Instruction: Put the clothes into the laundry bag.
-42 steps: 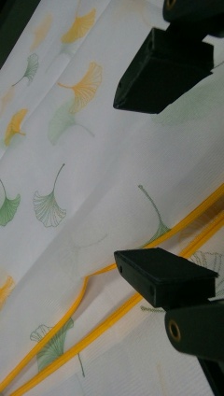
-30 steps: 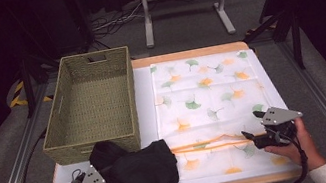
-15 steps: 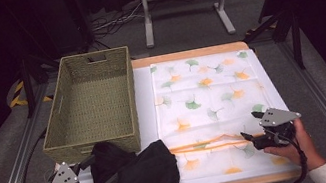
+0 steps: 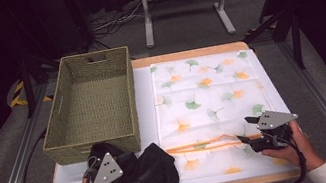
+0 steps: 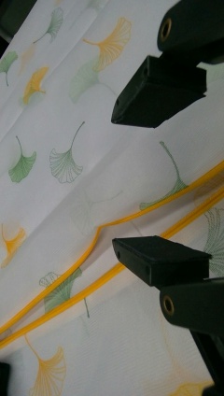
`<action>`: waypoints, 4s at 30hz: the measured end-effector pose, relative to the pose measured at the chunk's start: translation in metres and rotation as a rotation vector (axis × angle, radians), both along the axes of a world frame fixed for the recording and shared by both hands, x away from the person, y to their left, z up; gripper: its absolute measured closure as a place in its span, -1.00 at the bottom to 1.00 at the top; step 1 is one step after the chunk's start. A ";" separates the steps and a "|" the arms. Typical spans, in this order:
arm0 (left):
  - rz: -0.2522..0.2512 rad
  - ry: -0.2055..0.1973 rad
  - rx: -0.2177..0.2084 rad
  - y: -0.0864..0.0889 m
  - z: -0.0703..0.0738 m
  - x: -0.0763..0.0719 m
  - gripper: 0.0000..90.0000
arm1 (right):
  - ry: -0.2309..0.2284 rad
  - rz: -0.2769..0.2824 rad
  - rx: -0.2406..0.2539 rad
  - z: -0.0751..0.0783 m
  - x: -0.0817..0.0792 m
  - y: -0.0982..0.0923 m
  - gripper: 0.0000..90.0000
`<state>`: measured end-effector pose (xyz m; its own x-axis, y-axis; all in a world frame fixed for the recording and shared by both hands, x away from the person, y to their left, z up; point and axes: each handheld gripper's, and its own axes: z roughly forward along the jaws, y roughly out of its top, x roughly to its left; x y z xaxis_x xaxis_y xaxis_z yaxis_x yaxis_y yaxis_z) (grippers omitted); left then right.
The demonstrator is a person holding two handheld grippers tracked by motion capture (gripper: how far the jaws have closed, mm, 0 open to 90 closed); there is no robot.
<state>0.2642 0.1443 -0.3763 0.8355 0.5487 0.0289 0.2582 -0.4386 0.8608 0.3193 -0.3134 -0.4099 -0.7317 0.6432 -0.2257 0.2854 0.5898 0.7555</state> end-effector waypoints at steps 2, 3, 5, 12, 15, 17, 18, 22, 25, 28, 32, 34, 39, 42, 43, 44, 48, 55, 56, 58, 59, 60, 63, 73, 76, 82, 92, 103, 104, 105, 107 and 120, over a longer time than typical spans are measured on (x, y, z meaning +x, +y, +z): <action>-0.033 0.004 0.003 -0.011 0.002 0.001 -0.43 | 0.007 0.012 0.006 0.000 -0.001 0.001 -0.17; -0.055 0.007 0.011 -0.017 0.002 0.001 -0.42 | 0.011 0.019 0.008 0.001 -0.001 0.001 -0.13; -0.084 0.018 0.025 -0.028 0.002 0.001 -0.41 | 0.019 0.045 0.011 0.002 -0.002 0.003 -0.02; -0.132 0.047 0.117 -0.061 -0.004 0.004 -0.40 | 0.058 0.090 -0.008 -0.001 -0.003 0.017 0.04; -0.139 0.063 0.138 -0.065 -0.009 0.005 -0.40 | 0.066 0.102 -0.048 -0.003 -0.001 0.028 0.01; -0.133 0.080 0.149 -0.065 -0.014 0.006 -0.40 | 0.071 0.101 -0.074 -0.004 0.001 0.035 -0.01; -0.135 0.101 0.159 -0.065 -0.021 0.007 -0.40 | 0.078 0.099 -0.099 -0.007 0.005 0.039 -0.03; -0.153 0.112 0.181 -0.070 -0.026 0.005 -0.40 | 0.097 0.073 -0.132 -0.011 0.016 0.042 0.01; -0.189 0.108 0.151 -0.077 -0.019 0.001 -0.32 | 0.112 0.052 -0.131 -0.012 0.020 0.042 0.04; -0.217 0.117 0.094 -0.087 -0.012 0.001 -0.23 | 0.121 0.045 -0.170 -0.013 0.025 0.045 0.13; -0.240 0.129 0.125 -0.114 -0.018 0.008 0.02 | 0.124 0.036 -0.209 -0.017 0.030 0.053 0.27; -0.255 0.126 0.165 -0.127 -0.021 0.011 0.11 | 0.123 0.033 -0.219 -0.017 0.031 0.055 0.35; -0.303 0.154 0.216 -0.157 -0.035 0.021 0.35 | 0.114 0.034 -0.246 -0.017 0.032 0.057 0.59; -0.303 0.158 0.269 -0.171 -0.046 0.027 0.48 | 0.114 0.025 -0.237 -0.017 0.033 0.056 0.71; -0.303 0.158 0.269 -0.171 -0.046 0.027 0.53 | 0.114 0.025 -0.237 -0.017 0.033 0.056 0.71; -0.308 0.172 0.270 -0.173 -0.050 0.029 0.53 | 0.114 0.026 -0.236 -0.016 0.033 0.055 0.74; -0.306 0.179 0.298 -0.177 -0.057 0.032 0.60 | 0.101 0.031 -0.232 -0.015 0.033 0.053 0.81; -0.312 0.175 0.324 -0.178 -0.062 0.032 0.57 | 0.096 0.032 -0.231 -0.015 0.033 0.053 0.92; -0.311 0.176 0.324 -0.178 -0.062 0.032 0.58 | 0.093 0.031 -0.228 -0.015 0.033 0.053 0.93; -0.315 0.176 0.323 -0.178 -0.062 0.032 0.60 | 0.093 0.035 -0.220 -0.014 0.033 0.052 0.96; -0.315 0.176 0.323 -0.178 -0.062 0.032 0.64 | 0.093 0.035 -0.220 -0.014 0.033 0.052 0.96; -0.316 0.165 0.318 -0.177 -0.061 0.031 0.68 | 0.085 0.032 -0.209 -0.013 0.033 0.051 0.98; -0.322 0.146 0.285 -0.175 -0.057 0.029 0.82 | 0.069 0.037 -0.214 -0.011 0.032 0.051 0.98; -0.339 0.072 0.247 -0.153 -0.029 0.015 0.99 | 0.052 0.033 -0.181 -0.004 0.030 0.049 0.99; -0.318 0.044 0.238 -0.131 -0.016 0.007 1.00 | 0.054 0.030 -0.161 -0.002 0.030 0.048 0.99; -0.212 0.009 0.175 -0.072 -0.005 -0.001 0.96 | 0.044 0.039 -0.152 0.001 0.029 0.045 0.99; -0.001 0.051 0.174 0.022 -0.006 -0.002 -0.34 | 0.023 0.025 -0.122 0.010 0.028 0.044 0.99; -0.088 0.209 0.233 0.019 -0.047 0.011 -0.88 | -0.015 0.014 -0.084 0.025 0.031 0.046 0.99; -0.088 0.209 0.233 0.019 -0.047 0.011 -0.90 | -0.015 0.014 -0.084 0.025 0.031 0.046 0.99; -0.091 0.213 0.247 0.017 -0.048 0.011 -0.90 | -0.018 0.015 -0.082 0.027 0.032 0.046 0.99; -0.105 0.230 0.278 0.012 -0.052 0.010 -0.96 | -0.019 0.014 -0.079 0.028 0.031 0.046 0.99; -0.056 0.185 0.594 -0.021 -0.063 0.006 -0.86 | -0.018 0.023 -0.086 0.028 0.031 0.048 0.98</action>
